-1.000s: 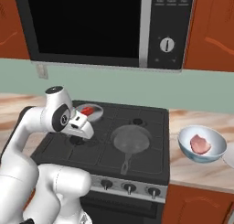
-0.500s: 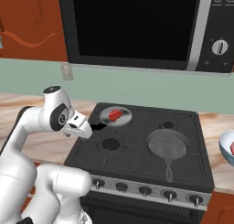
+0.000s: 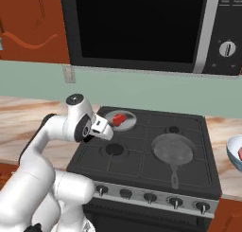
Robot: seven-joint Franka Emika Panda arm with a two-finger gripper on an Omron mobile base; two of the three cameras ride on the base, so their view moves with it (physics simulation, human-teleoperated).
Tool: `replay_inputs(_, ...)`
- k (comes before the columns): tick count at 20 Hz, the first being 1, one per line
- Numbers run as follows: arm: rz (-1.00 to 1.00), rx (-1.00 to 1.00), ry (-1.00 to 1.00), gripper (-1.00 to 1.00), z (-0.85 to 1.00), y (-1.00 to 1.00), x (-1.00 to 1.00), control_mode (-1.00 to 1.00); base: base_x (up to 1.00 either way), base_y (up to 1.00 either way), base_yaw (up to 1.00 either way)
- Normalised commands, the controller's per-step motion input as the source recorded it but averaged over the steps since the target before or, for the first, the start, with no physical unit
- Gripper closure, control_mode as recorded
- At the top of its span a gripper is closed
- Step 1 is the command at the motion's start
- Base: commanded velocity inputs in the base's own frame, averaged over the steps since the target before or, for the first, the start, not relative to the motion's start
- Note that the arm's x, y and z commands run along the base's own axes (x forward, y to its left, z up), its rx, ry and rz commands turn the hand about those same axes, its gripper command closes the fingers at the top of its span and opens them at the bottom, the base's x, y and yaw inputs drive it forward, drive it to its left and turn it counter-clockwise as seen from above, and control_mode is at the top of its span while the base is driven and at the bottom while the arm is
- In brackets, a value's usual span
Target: Place one of the steaks on the plate and the other in the bowl. Then place the bowl in the fridge.
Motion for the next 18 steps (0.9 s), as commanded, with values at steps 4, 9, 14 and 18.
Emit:
replay_inputs(4,0.00,0.18,0.06,-1.00,0.24,-0.27,0.92,-1.00,0.00,0.00,0.00)
replay_inputs(9,0.00,0.06,0.02,-1.00,0.08,-0.02,0.77,-1.00,0.00,0.00,0.00)
replay_inputs(14,0.00,0.00,0.08,-1.00,0.00,0.02,0.69,-1.00,0.00,0.00,0.00)
replay_inputs(18,0.01,0.00,0.04,-1.00,-0.13,0.00,0.60,-1.00,0.00,0.00,0.00)
